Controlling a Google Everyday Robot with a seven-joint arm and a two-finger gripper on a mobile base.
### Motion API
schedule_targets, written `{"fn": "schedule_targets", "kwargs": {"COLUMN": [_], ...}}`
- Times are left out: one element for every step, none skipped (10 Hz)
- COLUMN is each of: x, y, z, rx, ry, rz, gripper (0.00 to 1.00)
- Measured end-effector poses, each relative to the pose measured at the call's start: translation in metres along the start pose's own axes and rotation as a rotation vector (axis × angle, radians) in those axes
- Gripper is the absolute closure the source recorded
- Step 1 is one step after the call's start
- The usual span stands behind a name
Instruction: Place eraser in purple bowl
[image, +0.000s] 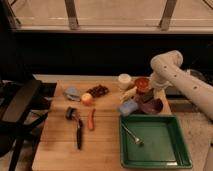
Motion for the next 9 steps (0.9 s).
{"fn": "schedule_targets", "kwargs": {"x": [-0.001, -0.004, -0.006, -0.008, -0.004, 0.001, -0.001, -0.002, -0.001], "y": [0.004, 0.009, 0.015, 0.021, 0.028, 0.035, 0.034, 0.032, 0.034], "z": [0.007, 0.013, 0.019, 0.024, 0.029, 0.032, 0.032, 0.032, 0.032], "rx": [-0.010, -0.026, -0.046, -0.065, -0.080, -0.092, -0.092, -0.090, -0.091], "ry": [-0.010, -0.023, -0.031, -0.041, -0.041, -0.038, -0.040, -0.041, -0.042], "rz": [0.009, 0.018, 0.030, 0.050, 0.079, 0.099, 0.098, 0.095, 0.098], "gripper": [0.36, 0.26, 0.20, 0.20, 0.20, 0.20, 0.20, 0.20, 0.20]}}
